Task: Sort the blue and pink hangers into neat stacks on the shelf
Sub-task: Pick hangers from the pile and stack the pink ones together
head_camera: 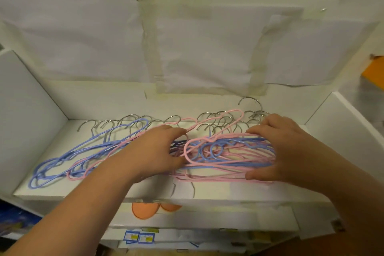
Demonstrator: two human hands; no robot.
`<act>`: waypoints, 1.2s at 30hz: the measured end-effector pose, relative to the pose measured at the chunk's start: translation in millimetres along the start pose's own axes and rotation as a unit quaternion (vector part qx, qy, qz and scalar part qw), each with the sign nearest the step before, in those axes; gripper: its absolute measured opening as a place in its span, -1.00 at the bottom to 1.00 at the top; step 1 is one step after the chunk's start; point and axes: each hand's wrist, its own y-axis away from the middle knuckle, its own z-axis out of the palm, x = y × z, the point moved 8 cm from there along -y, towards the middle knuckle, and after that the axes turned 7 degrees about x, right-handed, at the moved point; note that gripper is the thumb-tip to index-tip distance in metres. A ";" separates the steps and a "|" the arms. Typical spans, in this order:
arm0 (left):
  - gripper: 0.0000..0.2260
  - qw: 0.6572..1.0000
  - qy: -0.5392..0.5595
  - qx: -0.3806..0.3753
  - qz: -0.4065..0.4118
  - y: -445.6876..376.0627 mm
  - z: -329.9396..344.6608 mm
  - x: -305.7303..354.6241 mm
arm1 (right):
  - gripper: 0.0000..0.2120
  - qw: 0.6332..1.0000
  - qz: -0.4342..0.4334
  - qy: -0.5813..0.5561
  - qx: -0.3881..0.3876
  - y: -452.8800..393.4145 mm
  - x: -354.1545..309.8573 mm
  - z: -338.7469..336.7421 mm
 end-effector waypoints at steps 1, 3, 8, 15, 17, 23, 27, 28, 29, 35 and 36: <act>-0.40 1.000 0.001 0.002 -0.009 -1.1 0.2 0.5 | -0.08 1.000 -0.004 -0.004 0.002 2.5 1.9 -0.4; -0.33 1.000 0.004 0.008 -0.022 -1.5 2.2 3.6 | -0.08 1.000 -0.009 -0.008 0.013 8.1 7.3 -2.7; -0.34 0.999 -0.014 0.006 -0.038 -1.2 7.2 15.0 | -0.05 0.998 -0.007 -0.033 0.053 22.2 23.3 -15.3; -0.30 0.998 -0.003 -0.009 -0.069 -1.6 12.2 44.6 | -0.18 0.994 -0.013 -0.077 0.082 46.6 41.6 -25.1; -0.26 0.997 0.010 -0.005 -0.081 -0.3 10.9 63.9 | -0.18 0.992 -0.018 -0.095 0.087 54.7 46.8 -27.5; -0.13 0.995 -0.013 0.051 -0.082 29.8 6.3 114.5 | -0.14 0.987 -0.045 -0.116 0.103 87.6 55.2 -35.6; -0.26 0.994 -0.054 0.084 -0.050 62.6 4.6 129.2 | -0.17 0.986 -0.033 -0.129 0.101 117.5 55.1 -39.7; -0.22 0.993 -0.059 0.087 -0.048 71.1 3.2 132.5 | -0.16 0.985 -0.027 -0.126 0.111 125.9 54.9 -41.5; -0.18 0.993 -0.066 0.086 -0.048 79.8 2.4 136.2 | -0.15 0.985 -0.019 -0.118 0.122 135.1 54.4 -43.8; -0.18 0.993 -0.090 0.080 0.000 129.2 17.0 171.6 | -0.03 0.984 0.069 -0.058 0.153 221.1 53.8 -54.2; -0.18 0.994 -0.084 0.074 0.013 134.9 22.1 179.0 | -0.02 0.982 0.086 -0.048 0.159 239.3 55.8 -54.7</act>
